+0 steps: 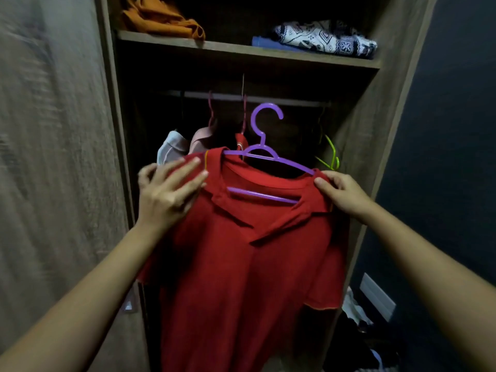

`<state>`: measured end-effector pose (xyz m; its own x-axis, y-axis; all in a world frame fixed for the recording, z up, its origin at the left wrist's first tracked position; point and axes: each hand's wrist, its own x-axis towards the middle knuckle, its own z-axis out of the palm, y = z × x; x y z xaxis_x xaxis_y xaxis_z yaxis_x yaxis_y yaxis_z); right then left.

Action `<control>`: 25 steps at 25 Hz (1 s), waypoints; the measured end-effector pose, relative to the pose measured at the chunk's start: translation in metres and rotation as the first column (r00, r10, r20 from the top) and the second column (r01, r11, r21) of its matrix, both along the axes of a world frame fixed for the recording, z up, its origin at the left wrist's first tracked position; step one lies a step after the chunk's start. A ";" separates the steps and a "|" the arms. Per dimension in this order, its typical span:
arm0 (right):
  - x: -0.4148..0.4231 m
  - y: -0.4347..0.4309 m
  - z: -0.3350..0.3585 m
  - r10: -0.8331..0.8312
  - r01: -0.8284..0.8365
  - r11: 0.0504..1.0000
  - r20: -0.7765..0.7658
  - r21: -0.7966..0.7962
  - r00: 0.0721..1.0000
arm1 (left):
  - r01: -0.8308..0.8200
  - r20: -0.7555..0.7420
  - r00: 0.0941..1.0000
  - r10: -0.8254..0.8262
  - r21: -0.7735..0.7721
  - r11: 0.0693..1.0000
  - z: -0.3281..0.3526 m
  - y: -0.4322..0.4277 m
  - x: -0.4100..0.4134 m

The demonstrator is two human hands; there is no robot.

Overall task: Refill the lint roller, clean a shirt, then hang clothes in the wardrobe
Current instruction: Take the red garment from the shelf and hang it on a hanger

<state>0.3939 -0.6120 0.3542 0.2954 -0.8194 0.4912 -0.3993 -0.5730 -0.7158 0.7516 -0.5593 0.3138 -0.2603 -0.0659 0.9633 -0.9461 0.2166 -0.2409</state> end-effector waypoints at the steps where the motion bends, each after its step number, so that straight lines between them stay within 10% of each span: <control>1: -0.001 0.002 0.004 0.008 -0.008 1.000 0.027 -0.008 1.000 | 0.053 -0.089 0.995 -0.046 0.072 0.996 0.010 0.000 0.003; 4: -0.002 0.005 0.018 0.061 -0.061 0.998 0.020 -0.019 0.998 | 0.372 -0.462 0.878 -0.125 0.492 0.787 0.044 0.010 0.013; 6: -0.003 0.002 0.022 0.092 -0.092 0.996 -0.016 0.010 0.996 | 0.435 -0.445 0.882 -0.156 0.639 0.634 0.051 0.016 0.019; 12: 0.025 -0.031 0.011 -0.341 0.209 0.899 -0.316 -0.385 0.885 | 0.346 -0.375 0.920 -0.117 0.633 0.693 0.030 0.006 -0.023; 17: 0.097 -0.021 0.009 0.131 -0.144 0.938 0.062 0.315 0.989 | 0.117 -0.344 0.922 0.178 0.685 0.719 0.015 -0.019 -0.099; 22: 0.091 -0.051 0.023 -0.069 -0.199 0.835 0.457 0.514 0.887 | 0.111 -0.296 0.926 0.234 0.807 0.580 0.033 -0.034 -0.144; 25: 0.076 -0.073 0.028 -0.170 -0.168 0.819 0.511 0.549 0.842 | 0.141 -0.397 0.889 0.229 0.712 0.688 0.056 -0.058 -0.133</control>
